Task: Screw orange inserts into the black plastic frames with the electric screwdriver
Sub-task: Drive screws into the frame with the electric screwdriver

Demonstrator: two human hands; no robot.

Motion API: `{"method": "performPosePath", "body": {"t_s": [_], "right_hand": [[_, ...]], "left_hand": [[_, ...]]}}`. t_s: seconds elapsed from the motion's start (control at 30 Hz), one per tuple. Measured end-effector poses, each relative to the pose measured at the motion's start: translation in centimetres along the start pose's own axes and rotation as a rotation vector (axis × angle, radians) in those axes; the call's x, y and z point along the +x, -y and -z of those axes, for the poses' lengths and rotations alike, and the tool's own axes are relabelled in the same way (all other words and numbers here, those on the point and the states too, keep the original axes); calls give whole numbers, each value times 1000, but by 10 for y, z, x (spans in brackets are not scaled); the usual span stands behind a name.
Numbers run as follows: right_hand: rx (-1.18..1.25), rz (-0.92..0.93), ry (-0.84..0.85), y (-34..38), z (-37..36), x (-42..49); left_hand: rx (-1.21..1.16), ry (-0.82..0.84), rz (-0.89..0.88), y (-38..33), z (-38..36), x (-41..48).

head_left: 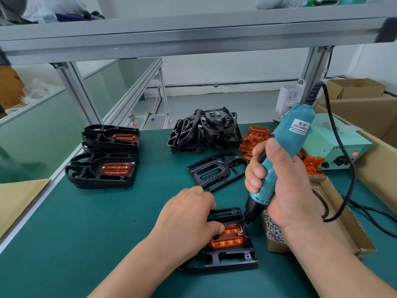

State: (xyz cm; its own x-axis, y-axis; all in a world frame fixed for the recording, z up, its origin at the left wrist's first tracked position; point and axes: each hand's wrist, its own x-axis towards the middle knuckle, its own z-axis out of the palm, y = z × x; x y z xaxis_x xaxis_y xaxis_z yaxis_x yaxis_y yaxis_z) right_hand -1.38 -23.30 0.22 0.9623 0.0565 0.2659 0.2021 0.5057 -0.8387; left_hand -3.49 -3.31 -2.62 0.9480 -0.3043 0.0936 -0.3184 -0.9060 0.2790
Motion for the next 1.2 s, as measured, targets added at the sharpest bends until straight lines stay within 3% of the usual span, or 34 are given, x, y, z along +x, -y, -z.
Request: {"method": "performPosePath", "body": {"t_s": [0.83, 1.2], "right_hand": [[-40, 13, -10, 2, -2, -1], [-138, 62, 181, 3, -18, -12]], "left_hand": [[23, 26, 3, -4, 4, -2], [0, 37, 18, -6, 5, -3]]}}
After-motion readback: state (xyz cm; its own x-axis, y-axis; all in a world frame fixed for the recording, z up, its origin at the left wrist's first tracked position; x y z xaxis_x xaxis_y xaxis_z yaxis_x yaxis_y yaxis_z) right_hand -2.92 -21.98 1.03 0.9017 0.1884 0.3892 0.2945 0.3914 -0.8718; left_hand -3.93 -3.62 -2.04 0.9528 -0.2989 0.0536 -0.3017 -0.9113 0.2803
